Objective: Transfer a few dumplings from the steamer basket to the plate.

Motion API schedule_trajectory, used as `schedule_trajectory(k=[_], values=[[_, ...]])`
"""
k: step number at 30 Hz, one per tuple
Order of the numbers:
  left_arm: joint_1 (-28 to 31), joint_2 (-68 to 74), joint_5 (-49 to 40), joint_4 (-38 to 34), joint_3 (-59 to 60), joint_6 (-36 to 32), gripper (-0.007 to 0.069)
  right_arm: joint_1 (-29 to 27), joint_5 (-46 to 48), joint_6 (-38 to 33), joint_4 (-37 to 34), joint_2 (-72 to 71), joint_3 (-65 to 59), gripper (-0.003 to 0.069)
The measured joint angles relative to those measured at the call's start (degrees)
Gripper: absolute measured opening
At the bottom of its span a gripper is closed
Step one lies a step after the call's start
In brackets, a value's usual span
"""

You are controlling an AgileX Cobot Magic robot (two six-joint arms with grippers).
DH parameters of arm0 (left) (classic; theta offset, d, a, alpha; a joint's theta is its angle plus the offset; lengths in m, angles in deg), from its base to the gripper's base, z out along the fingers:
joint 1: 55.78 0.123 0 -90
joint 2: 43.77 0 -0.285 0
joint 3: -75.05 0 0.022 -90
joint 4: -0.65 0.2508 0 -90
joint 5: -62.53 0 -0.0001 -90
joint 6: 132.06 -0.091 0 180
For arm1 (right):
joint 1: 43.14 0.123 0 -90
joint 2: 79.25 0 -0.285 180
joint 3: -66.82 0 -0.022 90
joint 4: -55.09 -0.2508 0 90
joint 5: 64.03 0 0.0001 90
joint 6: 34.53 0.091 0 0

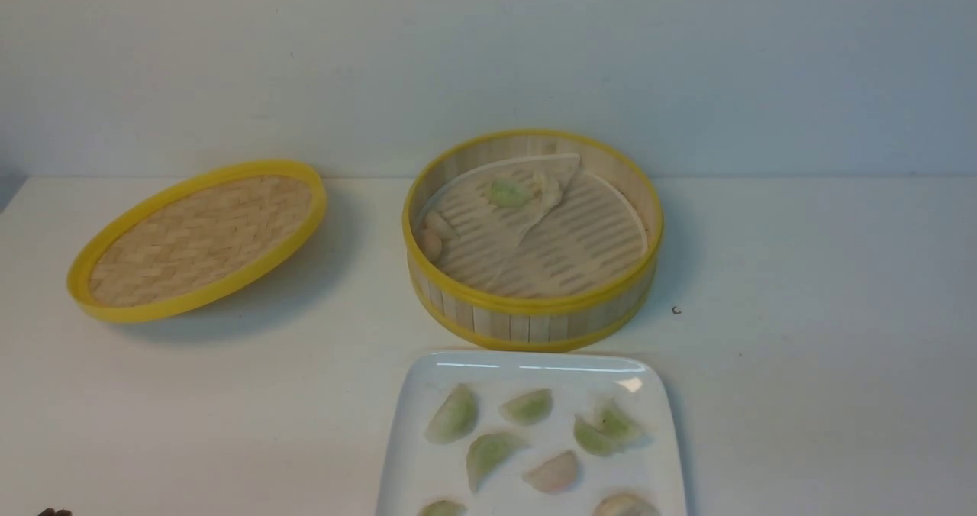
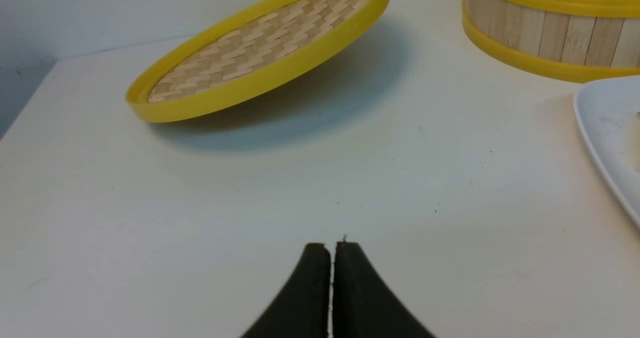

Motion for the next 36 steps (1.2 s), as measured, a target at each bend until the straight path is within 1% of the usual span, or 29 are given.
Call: schedule_trajectory(k=[3, 5, 7, 10, 13, 17, 19, 36], values=[[0.00, 0.00, -0.06, 0.00, 0.00, 0.00, -0.0006, -6.52, -0.06, 0.00, 0.06, 0.00, -4.95, -0.0015], [0.00, 0.00, -0.06, 0.00, 0.00, 0.00, -0.0006, -9.23, -0.12, 0.00, 0.12, 0.00, -8.18, -0.0015], [0.00, 0.00, -0.06, 0.00, 0.00, 0.00, -0.0006, -10.56, 0.28, 0.00, 0.18, -0.14, -10.23, -0.0015], [0.00, 0.00, -0.07, 0.00, 0.00, 0.00, -0.0006, -11.02, 0.72, 0.04, 0.23, -0.67, -10.64, -0.0015], [0.00, 0.00, -0.07, -0.05, 0.00, 0.00, -0.0006, -10.26, 0.84, 0.04, 0.23, -0.67, -10.64, -0.0015], [0.00, 0.00, -0.12, -0.11, 0.00, 0.00, -0.0006, -7.47, 0.91, 0.04, 0.23, -0.67, -10.64, -0.0015], [0.00, 0.00, -0.12, -0.11, 0.00, 0.00, -0.0006, -7.02, 0.91, 0.04, 0.23, -0.67, -10.64, -0.0015], [0.00, 0.00, -0.12, -0.11, 0.00, 0.04, -0.0006, -6.95, 0.91, 0.04, 0.23, -0.67, -10.64, -0.0015]])
